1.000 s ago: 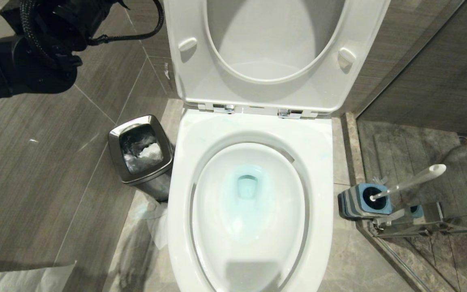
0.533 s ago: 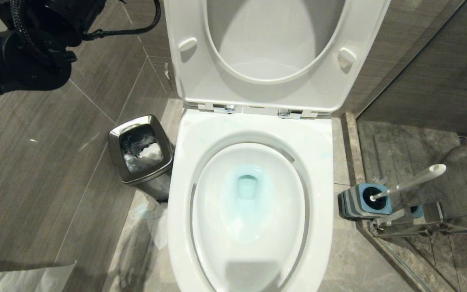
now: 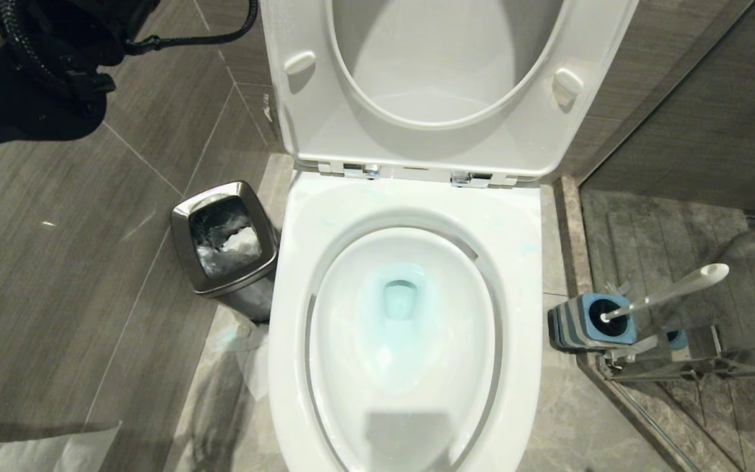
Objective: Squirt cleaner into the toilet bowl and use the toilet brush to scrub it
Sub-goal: Flush the toilet
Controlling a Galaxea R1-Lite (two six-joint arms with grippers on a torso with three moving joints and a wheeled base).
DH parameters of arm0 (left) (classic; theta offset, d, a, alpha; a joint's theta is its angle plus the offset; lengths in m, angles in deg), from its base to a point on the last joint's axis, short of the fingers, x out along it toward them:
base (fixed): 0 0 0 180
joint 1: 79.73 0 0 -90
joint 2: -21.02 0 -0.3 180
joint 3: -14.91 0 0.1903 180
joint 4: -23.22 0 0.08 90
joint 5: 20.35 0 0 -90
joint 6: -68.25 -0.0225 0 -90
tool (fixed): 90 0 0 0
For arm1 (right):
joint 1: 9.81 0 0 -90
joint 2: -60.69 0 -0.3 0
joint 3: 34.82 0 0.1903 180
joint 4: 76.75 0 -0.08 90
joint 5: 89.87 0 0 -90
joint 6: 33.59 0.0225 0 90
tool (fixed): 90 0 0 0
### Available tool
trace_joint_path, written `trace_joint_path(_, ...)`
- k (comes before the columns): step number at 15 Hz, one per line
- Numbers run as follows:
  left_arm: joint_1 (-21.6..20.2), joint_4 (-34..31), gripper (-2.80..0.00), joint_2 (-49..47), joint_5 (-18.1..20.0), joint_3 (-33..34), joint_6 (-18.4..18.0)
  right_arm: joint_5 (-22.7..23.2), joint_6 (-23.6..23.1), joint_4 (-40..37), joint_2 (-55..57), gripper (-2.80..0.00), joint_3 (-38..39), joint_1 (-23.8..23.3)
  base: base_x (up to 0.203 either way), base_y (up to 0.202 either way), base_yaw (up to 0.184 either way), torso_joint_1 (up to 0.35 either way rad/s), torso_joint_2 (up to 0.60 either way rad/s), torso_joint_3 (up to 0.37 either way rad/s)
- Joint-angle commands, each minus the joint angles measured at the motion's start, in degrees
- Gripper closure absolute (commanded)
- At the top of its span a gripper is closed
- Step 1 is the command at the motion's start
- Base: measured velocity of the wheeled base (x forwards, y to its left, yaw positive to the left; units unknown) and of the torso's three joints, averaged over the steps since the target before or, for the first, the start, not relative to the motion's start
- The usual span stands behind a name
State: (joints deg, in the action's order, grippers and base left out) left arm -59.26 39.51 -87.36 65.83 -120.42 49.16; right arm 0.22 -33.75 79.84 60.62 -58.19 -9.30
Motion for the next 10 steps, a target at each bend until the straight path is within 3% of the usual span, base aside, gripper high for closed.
trace_joint_path(1, 0.01, 0.28, 0.00, 0.45, -0.04, -0.01, -0.25, 0.00, -0.02, 0.01, 0.07, 0.00, 0.09, 0.02, 0.000, 0.000, 0.000, 0.000, 0.00, 0.000)
trace_joint_path(6, 0.67, 0.51, 0.00, 0.17, -0.02, -0.53, -0.33, 0.00, -0.02, 0.00, 0.07, 0.00, 0.09, 0.02, 0.000, 0.000, 0.000, 0.000, 0.00, -0.011)
trace_joint_path(10, 1.11, 0.42, 0.00, -0.17, 0.22, -0.81, -0.42, 0.00, -0.02, 0.04, 0.07, 0.00, 0.09, 0.02, 0.000, 0.000, 0.000, 0.004, 0.00, -0.113)
